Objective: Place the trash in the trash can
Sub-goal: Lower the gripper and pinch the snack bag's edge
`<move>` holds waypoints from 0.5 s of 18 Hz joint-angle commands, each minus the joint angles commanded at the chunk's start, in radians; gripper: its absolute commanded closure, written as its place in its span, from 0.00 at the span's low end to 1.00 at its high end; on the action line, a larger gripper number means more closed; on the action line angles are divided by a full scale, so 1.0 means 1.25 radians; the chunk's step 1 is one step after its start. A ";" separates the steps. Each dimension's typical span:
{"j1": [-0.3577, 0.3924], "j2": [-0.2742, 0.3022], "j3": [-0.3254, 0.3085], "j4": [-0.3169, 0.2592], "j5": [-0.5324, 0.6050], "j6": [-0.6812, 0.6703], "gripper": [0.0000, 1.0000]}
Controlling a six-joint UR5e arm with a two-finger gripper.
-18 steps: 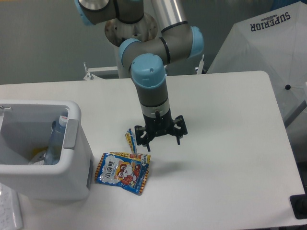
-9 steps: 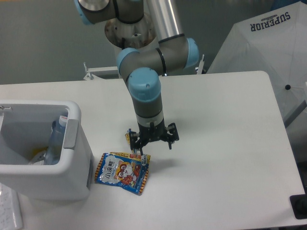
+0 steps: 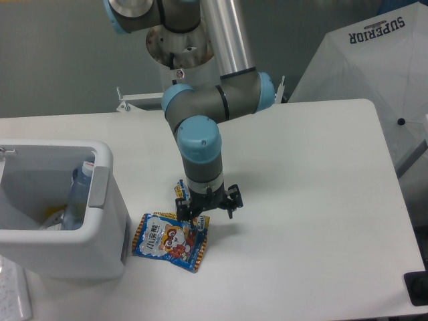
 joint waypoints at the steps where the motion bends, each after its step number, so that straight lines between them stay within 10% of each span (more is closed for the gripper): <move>1: -0.006 -0.005 0.000 0.000 0.000 0.001 0.00; 9: -0.017 -0.021 -0.002 0.001 0.001 0.005 0.03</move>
